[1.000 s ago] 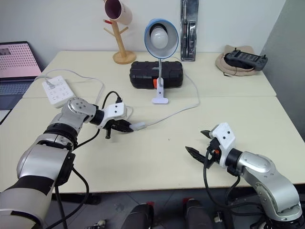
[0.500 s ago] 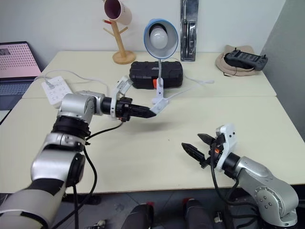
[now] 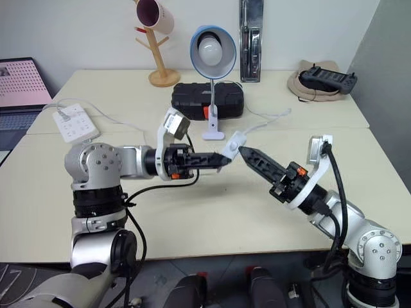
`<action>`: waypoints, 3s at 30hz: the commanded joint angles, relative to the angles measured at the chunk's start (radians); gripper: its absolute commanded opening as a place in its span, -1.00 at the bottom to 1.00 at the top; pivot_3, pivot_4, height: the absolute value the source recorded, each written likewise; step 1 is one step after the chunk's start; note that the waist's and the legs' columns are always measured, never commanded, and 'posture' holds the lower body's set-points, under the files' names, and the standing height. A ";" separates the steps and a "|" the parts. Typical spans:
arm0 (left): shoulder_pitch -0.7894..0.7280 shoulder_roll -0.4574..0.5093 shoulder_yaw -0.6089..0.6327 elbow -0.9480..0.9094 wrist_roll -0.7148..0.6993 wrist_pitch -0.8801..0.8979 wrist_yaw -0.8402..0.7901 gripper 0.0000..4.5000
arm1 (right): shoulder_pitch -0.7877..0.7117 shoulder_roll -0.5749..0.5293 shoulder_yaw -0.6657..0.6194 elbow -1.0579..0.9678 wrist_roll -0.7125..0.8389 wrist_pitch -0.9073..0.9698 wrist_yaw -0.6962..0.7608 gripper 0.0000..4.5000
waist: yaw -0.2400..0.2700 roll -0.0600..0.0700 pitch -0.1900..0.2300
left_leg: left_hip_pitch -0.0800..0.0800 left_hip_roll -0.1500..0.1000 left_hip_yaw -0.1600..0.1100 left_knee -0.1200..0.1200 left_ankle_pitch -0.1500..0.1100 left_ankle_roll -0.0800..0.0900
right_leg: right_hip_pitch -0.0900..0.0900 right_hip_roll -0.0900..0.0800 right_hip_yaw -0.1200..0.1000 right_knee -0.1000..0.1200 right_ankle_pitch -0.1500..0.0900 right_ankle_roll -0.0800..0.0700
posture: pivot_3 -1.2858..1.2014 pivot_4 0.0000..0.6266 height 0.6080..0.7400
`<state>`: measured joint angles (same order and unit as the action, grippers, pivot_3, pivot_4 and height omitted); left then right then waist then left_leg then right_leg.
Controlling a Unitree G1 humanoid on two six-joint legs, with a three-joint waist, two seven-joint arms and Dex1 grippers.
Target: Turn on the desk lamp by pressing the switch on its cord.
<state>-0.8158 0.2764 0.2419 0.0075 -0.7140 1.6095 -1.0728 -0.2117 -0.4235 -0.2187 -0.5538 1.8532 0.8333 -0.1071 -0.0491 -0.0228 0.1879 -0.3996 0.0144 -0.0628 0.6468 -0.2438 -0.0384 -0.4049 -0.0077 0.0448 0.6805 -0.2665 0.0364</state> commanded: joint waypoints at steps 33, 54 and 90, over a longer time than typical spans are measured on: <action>0.005 0.035 -0.006 -0.009 -0.344 0.004 0.227 -0.84 | -0.056 -0.108 0.147 -0.010 0.059 -0.088 0.019 -0.35 | 0.004 0.000 0.000 | 0.000 0.000 0.002 0.000 0.000 0.000 | 0.000 0.001 0.001 -0.001 0.000 0.001 | 0.03 -0.52 1.00; -0.004 0.070 -0.026 0.003 -0.370 -0.036 0.265 -0.84 | -0.052 -0.147 0.141 0.000 -0.038 -0.089 0.083 -0.26 | 0.005 0.000 0.000 | 0.000 0.000 0.002 0.000 0.000 0.000 | -0.001 0.001 0.002 -0.002 0.000 0.001 | 0.03 -0.52 1.00; -0.346 0.151 -0.665 1.103 0.757 -1.811 -0.253 -0.36 | 0.142 -0.339 0.160 -0.174 -0.936 -0.068 0.305 1.00 | 0.023 -0.001 0.001 | -0.017 -0.002 0.002 0.000 -0.001 0.001 | -0.008 -0.001 -0.001 -0.017 0.003 0.000 | 0.03 -0.52 1.00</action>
<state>-1.1130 0.4360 -0.4640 1.0801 0.0333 -0.1653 -1.3177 -0.0708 -0.7732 -0.0357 -0.6879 0.9392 0.7766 0.1938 -0.0265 -0.0237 0.1885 -0.4161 0.0127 -0.0612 0.6465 -0.2443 -0.0376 -0.4126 -0.0084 0.0438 0.6643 -0.2638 0.0361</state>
